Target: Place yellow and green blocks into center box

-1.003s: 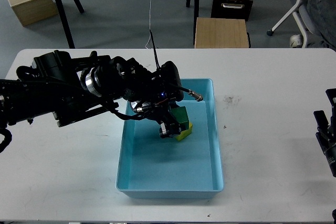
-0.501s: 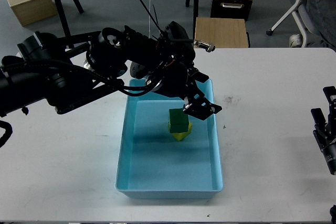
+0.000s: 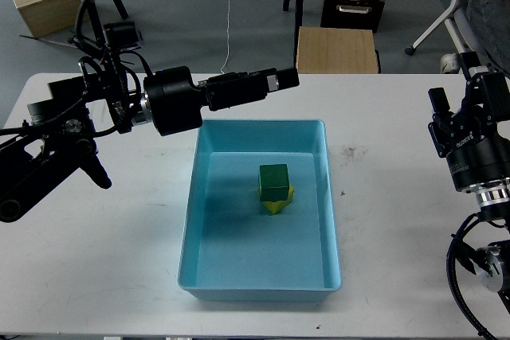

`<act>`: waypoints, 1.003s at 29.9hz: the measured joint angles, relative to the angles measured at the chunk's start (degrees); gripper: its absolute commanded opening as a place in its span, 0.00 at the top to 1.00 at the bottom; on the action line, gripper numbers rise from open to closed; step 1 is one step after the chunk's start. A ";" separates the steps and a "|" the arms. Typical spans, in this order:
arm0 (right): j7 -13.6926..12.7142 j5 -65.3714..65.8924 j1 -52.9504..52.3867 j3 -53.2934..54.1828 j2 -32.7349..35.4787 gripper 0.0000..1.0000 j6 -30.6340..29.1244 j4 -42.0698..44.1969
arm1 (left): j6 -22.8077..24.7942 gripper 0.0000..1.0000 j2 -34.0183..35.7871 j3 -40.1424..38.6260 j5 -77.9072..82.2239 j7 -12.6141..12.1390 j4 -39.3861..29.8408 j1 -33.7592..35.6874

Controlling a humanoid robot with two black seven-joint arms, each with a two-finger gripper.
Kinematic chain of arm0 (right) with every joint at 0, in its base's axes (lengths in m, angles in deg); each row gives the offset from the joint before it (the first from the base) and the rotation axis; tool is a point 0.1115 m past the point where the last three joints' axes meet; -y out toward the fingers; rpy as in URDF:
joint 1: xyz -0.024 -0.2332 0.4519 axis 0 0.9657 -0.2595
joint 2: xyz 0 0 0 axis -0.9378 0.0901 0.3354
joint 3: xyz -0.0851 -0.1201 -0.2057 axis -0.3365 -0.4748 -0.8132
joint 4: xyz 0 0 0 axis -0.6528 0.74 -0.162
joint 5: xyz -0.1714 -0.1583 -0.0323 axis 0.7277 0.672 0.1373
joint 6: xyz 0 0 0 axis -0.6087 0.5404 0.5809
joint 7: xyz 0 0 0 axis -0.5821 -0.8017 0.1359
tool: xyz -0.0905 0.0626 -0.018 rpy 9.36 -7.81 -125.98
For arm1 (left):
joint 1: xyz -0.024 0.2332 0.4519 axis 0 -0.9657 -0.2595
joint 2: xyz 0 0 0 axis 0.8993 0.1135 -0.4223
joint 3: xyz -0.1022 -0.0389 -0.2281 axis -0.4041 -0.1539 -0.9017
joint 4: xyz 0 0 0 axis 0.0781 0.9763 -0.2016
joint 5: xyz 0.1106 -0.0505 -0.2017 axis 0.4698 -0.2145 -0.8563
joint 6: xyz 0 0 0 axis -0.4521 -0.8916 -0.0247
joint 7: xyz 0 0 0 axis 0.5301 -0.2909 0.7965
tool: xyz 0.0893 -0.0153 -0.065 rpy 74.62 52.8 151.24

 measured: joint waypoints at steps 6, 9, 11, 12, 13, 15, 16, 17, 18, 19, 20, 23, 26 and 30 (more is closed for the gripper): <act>-0.67 -21.75 -6.14 0.08 -0.55 0.01 -2.21 3.24 | -10.07 0.00 -0.93 -4.38 -23.17 0.00 -0.43 -11.05; -1.86 -29.79 -6.06 1.48 -1.37 0.01 -8.17 3.70 | -10.59 0.00 -1.00 -6.75 -32.26 0.00 -0.56 -16.24; -3.65 -34.12 -4.75 3.10 -2.46 0.01 -13.01 4.33 | -9.44 0.00 -0.99 -7.86 -40.01 0.00 -0.58 -19.06; -5.00 -36.38 -3.76 4.13 -3.00 0.01 -15.71 4.82 | -8.48 0.00 -0.93 -8.13 -45.22 0.00 -0.58 -20.26; -6.48 -38.70 -2.67 5.26 -3.39 0.01 -18.42 5.23 | -7.35 0.00 -0.81 -8.27 -50.85 0.00 -0.57 -21.26; -9.37 -43.79 -0.27 7.64 -3.83 0.01 -23.47 5.68 | -4.63 0.00 -0.59 -8.37 -61.79 0.00 -0.52 -23.03; -10.74 -46.80 1.14 8.93 -4.06 0.01 -25.88 5.77 | -3.05 0.00 -0.52 -8.41 -66.97 -0.06 -0.49 -23.96; -11.81 -49.48 2.43 9.97 -4.40 0.01 -27.68 5.79 | -1.75 0.00 -0.49 -8.49 -70.84 -0.12 -0.49 -24.73; -12.95 -52.57 4.00 11.14 -5.07 0.01 -29.42 5.79 | -0.41 0.00 -0.49 -8.60 -74.80 -0.17 -0.48 -25.61; -13.92 -55.33 5.55 12.15 -6.06 0.01 -30.67 5.78 | 0.73 0.00 -0.49 -8.75 -78.18 -0.20 -0.49 -26.50; -14.53 -57.30 6.82 12.92 -6.98 0.01 -31.32 5.74 | 1.54 0.00 -0.53 -8.84 -80.73 -0.20 -0.49 -27.37; -15.28 -61.21 11.04 15.12 -9.90 0.01 -32.07 5.06 | 4.13 0.00 -1.11 -8.99 -87.35 -0.19 -0.59 -30.69; -15.37 -62.07 14.23 15.89 -12.02 0.01 -32.23 4.46 | 6.42 0.00 -3.19 -9.02 -90.35 -0.04 -1.26 -33.07; -14.90 -62.16 16.06 16.06 -13.11 0.01 -32.29 4.34 | 7.26 0.00 -5.00 -9.12 -90.92 -0.01 -2.57 -35.19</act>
